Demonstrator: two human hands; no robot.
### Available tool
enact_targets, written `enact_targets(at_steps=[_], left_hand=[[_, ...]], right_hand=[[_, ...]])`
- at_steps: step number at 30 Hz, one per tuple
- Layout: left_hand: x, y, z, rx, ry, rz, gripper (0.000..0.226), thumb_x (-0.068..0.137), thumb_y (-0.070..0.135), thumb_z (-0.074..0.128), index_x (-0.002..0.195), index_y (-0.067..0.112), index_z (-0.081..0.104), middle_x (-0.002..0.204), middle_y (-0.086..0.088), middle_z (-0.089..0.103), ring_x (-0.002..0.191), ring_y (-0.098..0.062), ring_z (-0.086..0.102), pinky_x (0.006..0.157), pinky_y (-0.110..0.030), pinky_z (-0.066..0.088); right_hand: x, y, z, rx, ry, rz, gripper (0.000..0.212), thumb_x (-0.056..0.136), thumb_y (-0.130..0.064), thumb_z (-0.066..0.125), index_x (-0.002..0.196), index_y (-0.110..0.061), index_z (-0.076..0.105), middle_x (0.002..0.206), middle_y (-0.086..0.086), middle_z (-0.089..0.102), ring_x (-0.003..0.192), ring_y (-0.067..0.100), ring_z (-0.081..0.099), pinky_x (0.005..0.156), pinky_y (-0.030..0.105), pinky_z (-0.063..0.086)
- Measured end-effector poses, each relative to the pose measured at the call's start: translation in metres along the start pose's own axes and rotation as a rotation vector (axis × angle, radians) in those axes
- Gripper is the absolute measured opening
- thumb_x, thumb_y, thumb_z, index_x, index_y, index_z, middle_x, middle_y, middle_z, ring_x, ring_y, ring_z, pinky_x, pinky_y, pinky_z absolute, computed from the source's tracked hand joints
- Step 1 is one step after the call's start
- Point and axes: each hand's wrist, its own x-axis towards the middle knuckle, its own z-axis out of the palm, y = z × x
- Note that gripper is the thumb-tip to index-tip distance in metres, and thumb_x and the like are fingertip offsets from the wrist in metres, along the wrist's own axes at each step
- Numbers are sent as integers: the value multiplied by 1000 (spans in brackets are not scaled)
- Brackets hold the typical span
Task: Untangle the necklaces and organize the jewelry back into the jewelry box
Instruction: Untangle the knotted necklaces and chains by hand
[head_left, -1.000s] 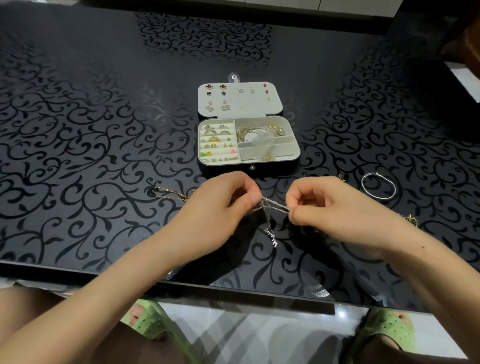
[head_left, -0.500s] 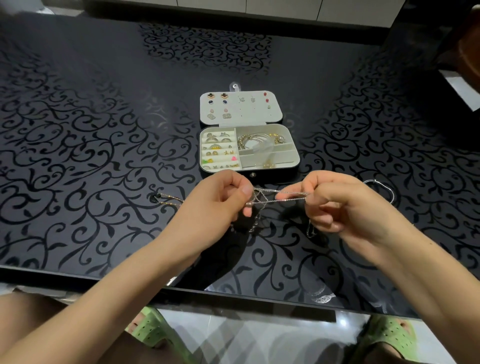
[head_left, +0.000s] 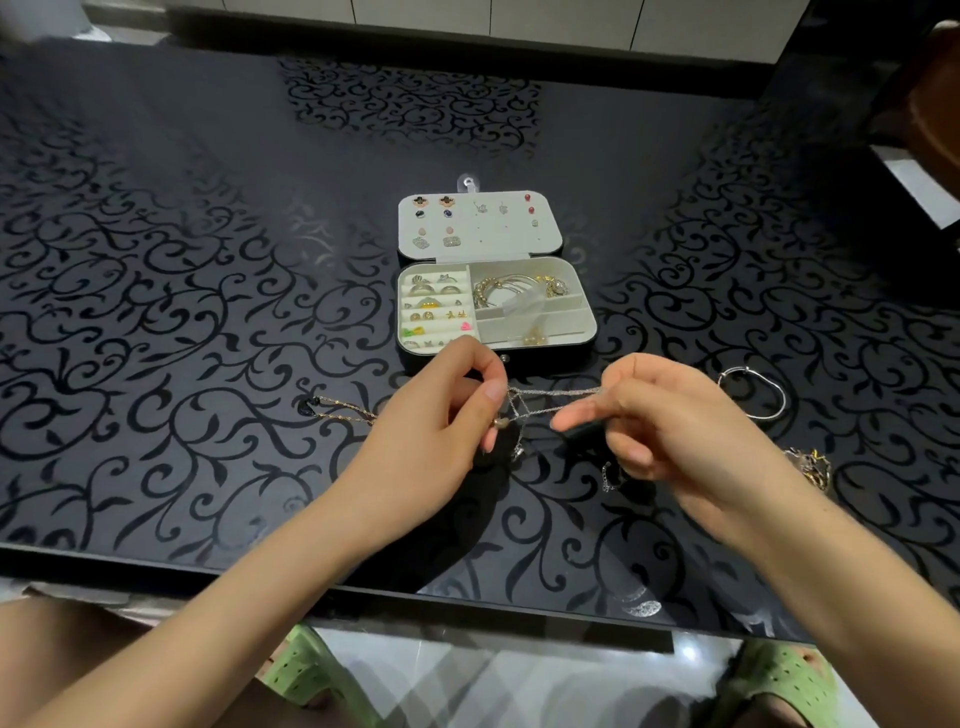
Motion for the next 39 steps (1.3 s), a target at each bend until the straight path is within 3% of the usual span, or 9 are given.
enact_targets(at_steps=[7, 12, 16, 20, 23, 27, 30, 35, 39], left_hand=[[9, 3, -4, 7, -57, -52, 15, 96, 25, 45, 81, 25, 48, 51, 9, 50, 46, -9, 35, 45, -14, 29], [19, 0, -12, -11, -111, -125, 18, 96, 27, 47, 78, 27, 49, 51, 9, 48, 47, -15, 30, 43, -19, 25], [22, -5, -18, -202, -172, -215, 16, 95, 23, 49, 80, 20, 51, 55, 2, 44, 43, -13, 20, 39, -17, 19], [24, -6, -16, -323, -214, -232, 13, 95, 19, 48, 82, 16, 50, 54, 1, 42, 44, -12, 16, 39, -18, 16], [25, -5, -14, -343, -233, -230, 12, 95, 18, 47, 84, 15, 50, 53, 2, 43, 44, -11, 16, 39, -17, 16], [25, -4, -16, -361, -226, -235, 14, 96, 18, 47, 82, 15, 50, 53, 2, 42, 47, -15, 12, 40, -17, 16], [24, -3, -16, -368, -231, -236, 13, 95, 18, 47, 83, 14, 50, 53, 2, 42, 47, -15, 12, 40, -17, 16], [23, 1, -18, -386, -237, -267, 14, 95, 15, 46, 82, 12, 49, 54, 1, 41, 44, -10, 17, 39, -16, 17], [25, 1, -20, -395, -205, -303, 20, 96, 12, 46, 76, 11, 48, 53, 0, 41, 39, -6, 22, 37, -14, 18]], right_hand=[[8, 19, 10, -375, 86, -221, 14, 81, -9, 65, 74, -14, 54, 70, 11, 67, 46, 12, 37, 48, 22, 31], [9, 27, 7, -516, 70, -390, 19, 80, -5, 64, 76, -23, 58, 70, -9, 61, 46, 7, 36, 51, 15, 33], [8, 30, 9, -690, 42, -444, 26, 79, -7, 62, 73, -31, 65, 79, -13, 57, 62, 7, 48, 63, 19, 39], [2, 33, 11, -867, 32, -482, 20, 84, -26, 62, 95, -41, 70, 83, -12, 46, 75, 4, 48, 67, 19, 40], [1, 33, 16, -895, 91, -484, 24, 81, -43, 64, 105, -45, 67, 78, -12, 41, 73, 3, 47, 67, 17, 38], [4, 35, 26, -912, 173, -468, 32, 76, -55, 64, 105, -41, 68, 72, -15, 37, 70, 2, 44, 61, 9, 29], [8, 37, 31, -928, 228, -495, 29, 76, -53, 66, 101, -38, 70, 68, -14, 34, 67, 4, 42, 57, 7, 24], [12, 38, 31, -957, 296, -572, 5, 74, -34, 75, 77, -33, 71, 62, -11, 34, 55, 8, 43, 50, 13, 27], [7, 35, 19, -874, 207, -506, 4, 80, -34, 67, 77, -36, 68, 70, -9, 46, 70, 4, 50, 58, 12, 34]])
